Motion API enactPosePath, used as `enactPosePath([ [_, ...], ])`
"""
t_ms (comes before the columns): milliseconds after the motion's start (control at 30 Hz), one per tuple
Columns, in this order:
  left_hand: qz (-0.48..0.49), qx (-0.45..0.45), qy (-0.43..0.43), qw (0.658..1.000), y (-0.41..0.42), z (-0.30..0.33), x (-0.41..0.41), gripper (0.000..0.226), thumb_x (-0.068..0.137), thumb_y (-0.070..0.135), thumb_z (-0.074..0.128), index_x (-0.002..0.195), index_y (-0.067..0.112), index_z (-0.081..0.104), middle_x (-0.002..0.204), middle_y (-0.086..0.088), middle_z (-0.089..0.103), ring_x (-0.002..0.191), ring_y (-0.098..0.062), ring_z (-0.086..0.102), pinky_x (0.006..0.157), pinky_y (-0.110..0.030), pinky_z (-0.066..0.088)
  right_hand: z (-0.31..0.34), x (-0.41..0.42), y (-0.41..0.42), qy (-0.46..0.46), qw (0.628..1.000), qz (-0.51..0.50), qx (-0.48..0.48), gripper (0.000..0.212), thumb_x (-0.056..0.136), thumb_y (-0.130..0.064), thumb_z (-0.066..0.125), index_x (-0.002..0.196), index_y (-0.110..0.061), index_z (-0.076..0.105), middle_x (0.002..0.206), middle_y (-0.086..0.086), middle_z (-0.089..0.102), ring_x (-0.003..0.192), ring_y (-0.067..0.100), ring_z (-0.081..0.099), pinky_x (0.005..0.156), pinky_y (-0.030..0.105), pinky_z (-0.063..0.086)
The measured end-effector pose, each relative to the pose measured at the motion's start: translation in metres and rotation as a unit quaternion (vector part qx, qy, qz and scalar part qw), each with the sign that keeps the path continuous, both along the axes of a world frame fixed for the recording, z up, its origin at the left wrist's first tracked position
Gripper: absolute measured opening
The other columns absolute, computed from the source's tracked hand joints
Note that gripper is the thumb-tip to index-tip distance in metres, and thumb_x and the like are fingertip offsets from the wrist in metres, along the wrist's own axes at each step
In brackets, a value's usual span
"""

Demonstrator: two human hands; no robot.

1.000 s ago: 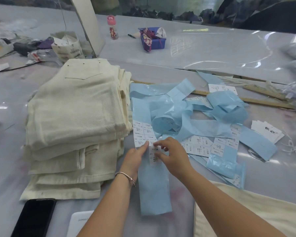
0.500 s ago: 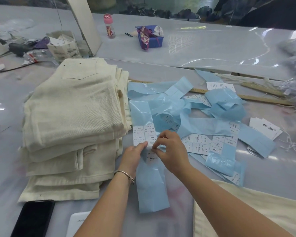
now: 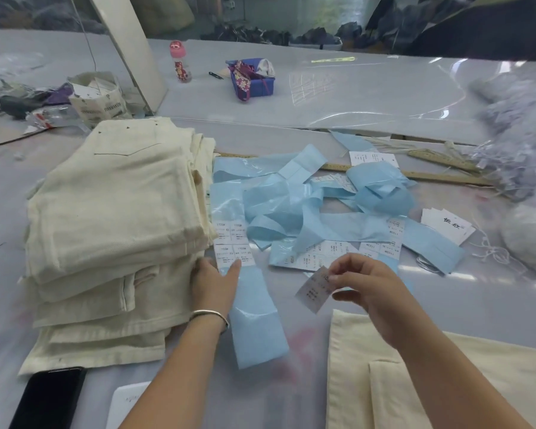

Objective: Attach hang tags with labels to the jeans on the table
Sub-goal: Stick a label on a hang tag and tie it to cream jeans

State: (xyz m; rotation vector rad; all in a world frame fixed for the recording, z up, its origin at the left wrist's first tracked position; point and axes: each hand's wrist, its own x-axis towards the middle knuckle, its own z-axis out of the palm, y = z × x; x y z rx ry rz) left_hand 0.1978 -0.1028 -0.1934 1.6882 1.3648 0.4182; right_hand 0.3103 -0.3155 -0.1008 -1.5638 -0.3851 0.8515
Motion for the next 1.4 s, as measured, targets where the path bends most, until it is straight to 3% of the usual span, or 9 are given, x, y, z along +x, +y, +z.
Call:
enactPosePath([
  [67,-0.069,0.128,0.107,0.983,-0.03,0.015,-0.004,0.061,0.085,0.038,0.068,0.131,0.006,0.044,0.132,-0.018,0.048,0.124,-0.034,0.044,0.103,-0.04,0.038,0.001,0.009,-0.011,0.0,0.999,-0.03,-0.039,0.014,0.085,0.005,0.059,0.078,-0.007,0.06,0.074,0.006,0.064,0.069,0.016,0.058,0.066,0.028,0.047],
  [167,-0.171,0.212,0.018,0.962,-0.081,0.042,-0.002,0.053,0.085,0.039,0.069,0.13,0.015,0.055,0.14,-0.01,0.037,0.132,-0.027,0.031,0.108,-0.031,0.025,0.002,0.017,-0.029,-0.015,0.997,-0.037,-0.059,0.009,0.089,-0.007,0.061,0.081,-0.009,0.06,0.07,0.002,0.065,0.07,0.017,0.059,0.067,0.028,0.048],
  [300,-0.308,0.142,-0.065,0.939,-0.135,0.073,0.017,0.025,0.08,0.045,0.073,0.097,0.027,0.072,0.13,0.01,0.04,0.127,-0.009,0.03,0.098,-0.014,0.02,0.01,0.021,-0.055,-0.038,0.997,-0.032,-0.054,0.016,0.091,-0.018,0.062,0.076,-0.013,0.06,0.073,0.004,0.068,0.073,0.017,0.061,0.071,0.03,0.049],
  [467,-0.344,0.114,-0.084,0.928,-0.183,0.083,0.046,0.012,0.081,0.026,0.075,0.075,0.03,0.066,0.127,0.013,0.051,0.125,-0.008,0.04,0.103,-0.025,0.032,0.016,0.039,-0.102,-0.041,0.998,-0.034,-0.037,0.017,0.092,-0.019,0.061,0.077,-0.012,0.062,0.075,0.005,0.07,0.071,0.015,0.062,0.072,0.031,0.049],
  [700,-0.265,0.041,-0.114,0.957,-0.246,0.076,0.109,0.017,0.077,0.011,0.078,0.066,0.018,0.067,0.117,0.015,0.058,0.11,-0.001,0.053,0.082,-0.013,0.04,-0.015,0.115,-0.186,-0.076,0.978,-0.179,-0.08,0.007,0.089,-0.012,0.062,0.094,-0.013,0.057,0.09,0.008,0.063,0.062,0.015,0.063,0.061,0.027,0.046],
  [833,-0.189,-0.067,-0.155,0.967,-0.274,0.063,0.146,0.008,0.079,0.016,0.077,0.076,0.013,0.07,0.112,0.006,0.067,0.101,-0.011,0.062,0.093,-0.034,0.046,-0.051,0.182,-0.216,-0.133,0.958,-0.197,-0.159,0.008,0.085,-0.01,0.063,0.09,-0.014,0.058,0.087,0.004,0.062,0.07,0.02,0.06,0.064,0.029,0.042],
  [933,-0.161,-0.156,-0.177,0.958,-0.288,0.054,0.171,0.009,0.084,0.013,0.072,0.092,0.011,0.07,0.104,-0.005,0.072,0.091,-0.015,0.063,0.083,-0.031,0.052,-0.072,0.236,-0.21,-0.216,0.932,-0.194,-0.217,0.013,0.085,-0.009,0.06,0.095,-0.016,0.059,0.094,0.001,0.063,0.081,0.018,0.057,0.068,0.027,0.038],
  [1167,-0.144,-0.156,-0.184,0.96,-0.286,0.046,0.211,0.015,0.085,0.011,0.07,0.1,0.012,0.07,0.097,-0.007,0.074,0.089,-0.013,0.065,0.079,-0.029,0.053,-0.094,0.335,-0.156,-0.372,0.857,-0.043,-0.355,0.06,0.085,-0.034,0.069,0.132,-0.008,0.041,0.13,0.009,0.049,0.123,0.028,0.039,0.093,0.039,0.04],
  [1400,-0.145,-0.141,-0.167,0.965,-0.278,0.04,0.229,0.014,0.085,0.012,0.07,0.098,0.013,0.071,0.096,-0.006,0.074,0.092,-0.015,0.064,0.09,-0.035,0.052,-0.107,0.359,-0.14,-0.412,0.781,0.017,-0.469,0.071,0.07,-0.063,0.071,0.118,-0.014,0.049,0.125,0.008,0.041,0.118,0.028,0.036,0.085,0.035,0.037],
])
